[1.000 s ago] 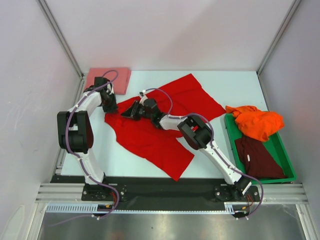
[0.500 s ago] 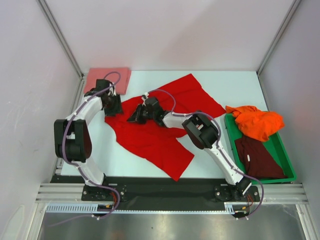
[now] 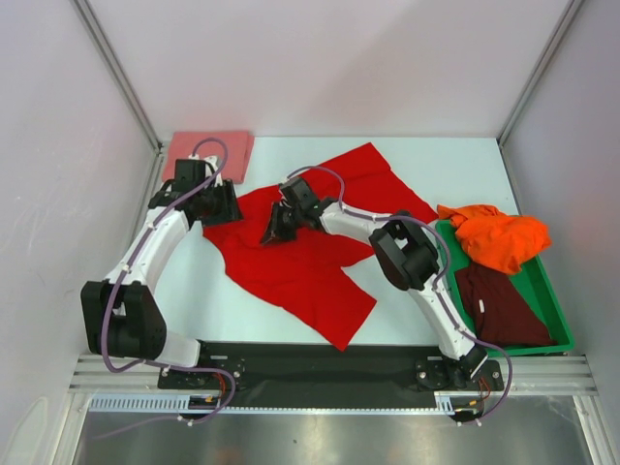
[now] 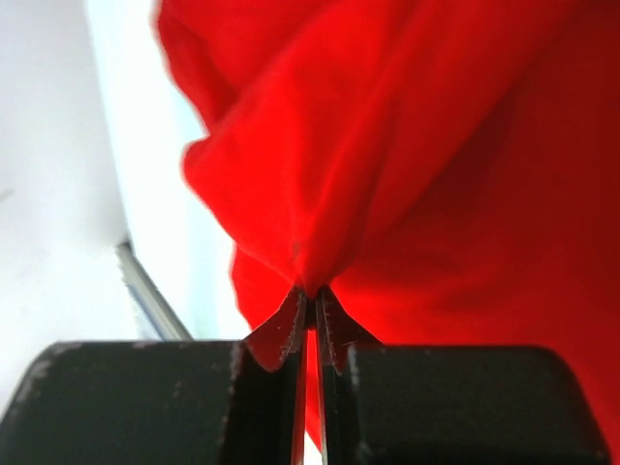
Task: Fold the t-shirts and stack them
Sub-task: Fold the tshirt
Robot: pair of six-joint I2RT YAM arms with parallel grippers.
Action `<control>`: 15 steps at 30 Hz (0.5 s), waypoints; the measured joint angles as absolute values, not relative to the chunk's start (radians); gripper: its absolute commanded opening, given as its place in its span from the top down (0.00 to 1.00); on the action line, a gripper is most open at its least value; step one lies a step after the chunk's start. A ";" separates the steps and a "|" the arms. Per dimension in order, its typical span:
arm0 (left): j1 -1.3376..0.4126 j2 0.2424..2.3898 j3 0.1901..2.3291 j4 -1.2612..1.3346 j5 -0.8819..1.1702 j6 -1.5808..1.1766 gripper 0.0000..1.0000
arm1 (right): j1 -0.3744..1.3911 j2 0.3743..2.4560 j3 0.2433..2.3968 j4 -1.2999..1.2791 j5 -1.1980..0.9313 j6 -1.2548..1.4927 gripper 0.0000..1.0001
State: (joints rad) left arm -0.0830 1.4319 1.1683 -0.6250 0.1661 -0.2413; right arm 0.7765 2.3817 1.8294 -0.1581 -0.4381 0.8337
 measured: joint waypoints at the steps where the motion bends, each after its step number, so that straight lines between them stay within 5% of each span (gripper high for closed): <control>1: -0.083 1.430 1.164 -0.623 0.170 -0.245 0.43 | 0.775 2.381 1.839 -0.203 -0.435 0.820 0.92; 15: -0.083 1.447 1.146 -0.605 0.225 -0.264 0.43 | 0.746 2.353 1.917 -0.533 -0.381 0.674 0.91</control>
